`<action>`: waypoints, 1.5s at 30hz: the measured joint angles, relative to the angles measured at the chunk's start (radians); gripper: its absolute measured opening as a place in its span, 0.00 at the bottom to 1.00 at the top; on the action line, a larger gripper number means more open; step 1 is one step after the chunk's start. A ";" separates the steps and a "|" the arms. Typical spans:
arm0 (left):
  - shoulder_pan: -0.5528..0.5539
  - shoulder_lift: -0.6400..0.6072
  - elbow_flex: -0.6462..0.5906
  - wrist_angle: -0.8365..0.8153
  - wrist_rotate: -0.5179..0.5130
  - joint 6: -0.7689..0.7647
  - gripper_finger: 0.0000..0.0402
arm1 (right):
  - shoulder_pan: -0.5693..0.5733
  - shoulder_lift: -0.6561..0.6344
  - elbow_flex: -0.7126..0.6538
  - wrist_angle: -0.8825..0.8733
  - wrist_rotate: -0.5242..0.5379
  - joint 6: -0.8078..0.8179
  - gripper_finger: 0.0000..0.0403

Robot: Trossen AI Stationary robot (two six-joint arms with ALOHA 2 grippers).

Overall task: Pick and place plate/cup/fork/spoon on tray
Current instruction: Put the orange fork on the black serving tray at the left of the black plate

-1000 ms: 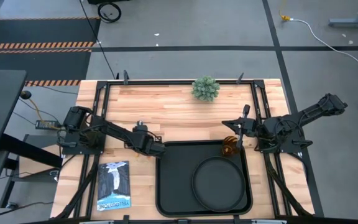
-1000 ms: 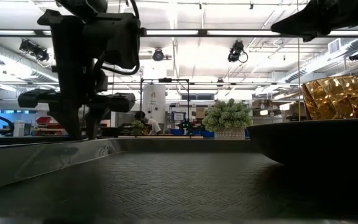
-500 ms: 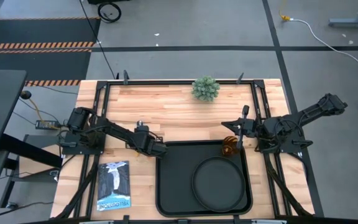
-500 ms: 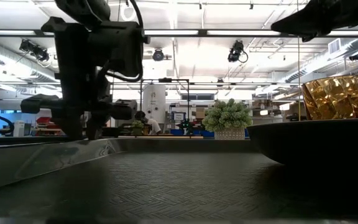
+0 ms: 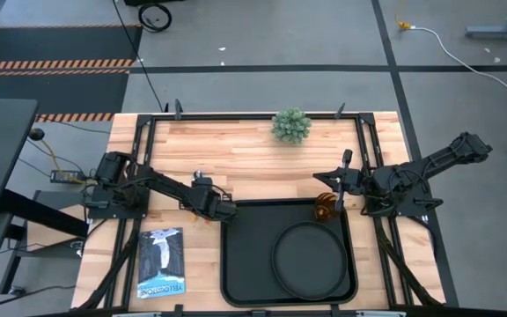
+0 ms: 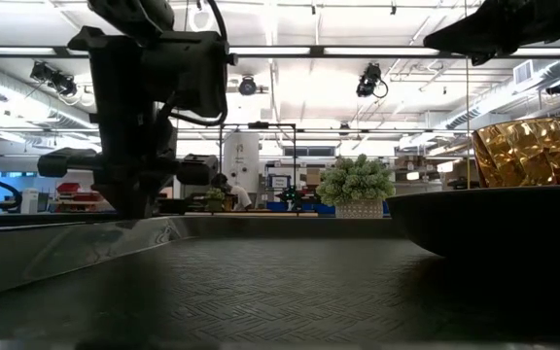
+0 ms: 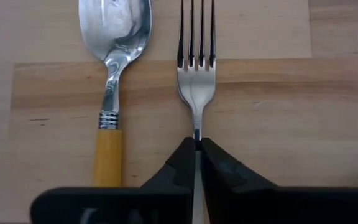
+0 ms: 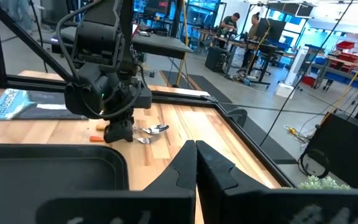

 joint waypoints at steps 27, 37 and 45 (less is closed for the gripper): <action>-0.009 -0.010 0.081 -0.058 -0.025 0.046 0.05 | 0.000 0.000 0.000 0.000 -0.001 0.005 0.01; -0.055 -0.012 0.236 -0.142 -0.081 0.048 0.05 | 0.000 0.000 0.000 0.000 -0.001 0.005 0.01; -0.115 0.019 0.316 -0.094 -0.115 0.037 0.05 | 0.000 0.000 0.000 0.000 -0.001 0.005 0.01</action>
